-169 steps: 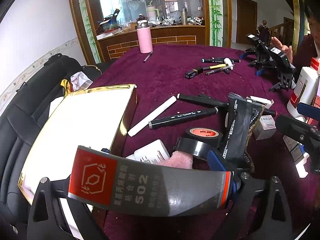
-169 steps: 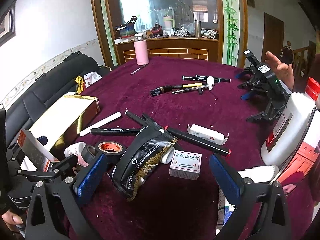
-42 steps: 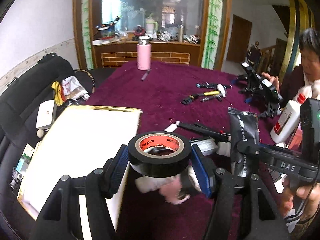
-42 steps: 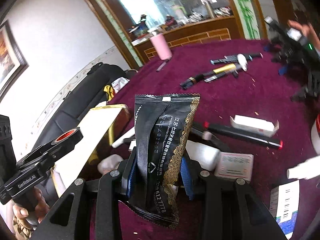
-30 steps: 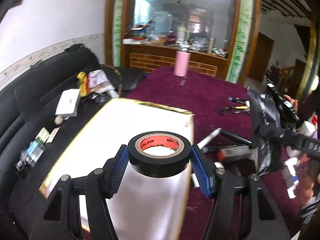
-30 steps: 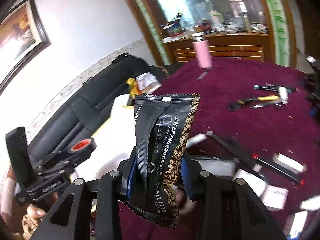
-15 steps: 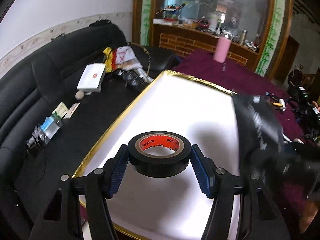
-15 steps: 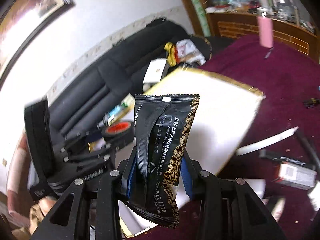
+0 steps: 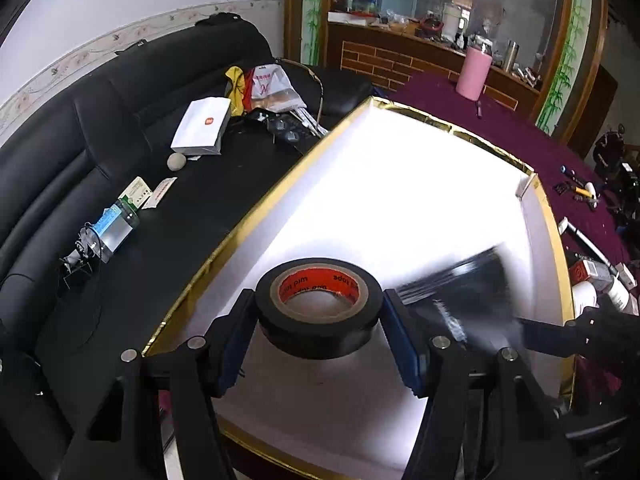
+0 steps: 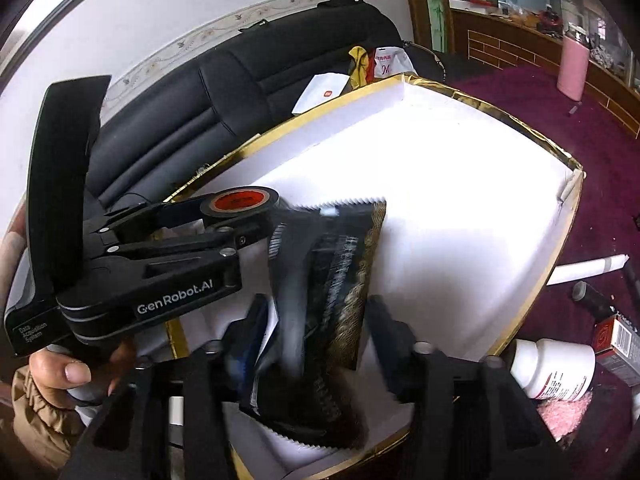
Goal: Organize objects
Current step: 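Move both tools back over the cluttered table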
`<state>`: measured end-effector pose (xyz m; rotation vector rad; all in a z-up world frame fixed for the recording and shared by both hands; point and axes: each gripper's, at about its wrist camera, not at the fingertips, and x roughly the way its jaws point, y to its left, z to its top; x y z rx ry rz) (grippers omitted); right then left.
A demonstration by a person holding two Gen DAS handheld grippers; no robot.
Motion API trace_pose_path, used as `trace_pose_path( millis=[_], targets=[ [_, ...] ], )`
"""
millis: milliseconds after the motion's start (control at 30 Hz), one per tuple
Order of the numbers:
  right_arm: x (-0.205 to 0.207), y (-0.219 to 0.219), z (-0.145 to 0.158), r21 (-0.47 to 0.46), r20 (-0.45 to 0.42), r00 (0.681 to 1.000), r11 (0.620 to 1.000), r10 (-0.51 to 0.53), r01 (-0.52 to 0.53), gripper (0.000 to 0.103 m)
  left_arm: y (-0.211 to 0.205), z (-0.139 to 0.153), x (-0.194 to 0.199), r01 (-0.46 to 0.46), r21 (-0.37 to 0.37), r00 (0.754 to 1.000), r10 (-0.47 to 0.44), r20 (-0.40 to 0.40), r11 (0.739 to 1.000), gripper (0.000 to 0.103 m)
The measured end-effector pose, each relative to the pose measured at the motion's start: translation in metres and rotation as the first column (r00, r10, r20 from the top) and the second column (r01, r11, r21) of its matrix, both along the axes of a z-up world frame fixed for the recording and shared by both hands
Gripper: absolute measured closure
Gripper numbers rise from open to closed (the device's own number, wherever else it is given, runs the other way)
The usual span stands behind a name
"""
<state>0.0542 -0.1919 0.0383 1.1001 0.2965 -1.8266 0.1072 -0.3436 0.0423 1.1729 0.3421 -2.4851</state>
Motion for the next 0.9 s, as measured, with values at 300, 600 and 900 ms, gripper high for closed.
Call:
trace_pose_path(
  millis=[300,600,900],
  targets=[
    [0.011,0.062,0.037,-0.164,-0.085,0.991,0.982,-0.107,0.092,0.012,0.022,0.041,0.011,0.012,-0.06,0.988,-0.021,-0.153,0.998,0.038],
    [0.011,0.176,0.049,-0.237,-0.131,0.926,0.918,-0.353,0.316,0.004,0.107,0.068,-0.003,0.222,-0.094,0.948,-0.238,-0.21,0.97,0.036],
    [0.01,0.267,0.043,-0.206,-0.123,0.834,0.836,-0.538,0.509,0.001,0.235,0.046,-0.025,0.511,-0.305,0.83,-0.554,-0.067,0.804,0.035]
  ],
)
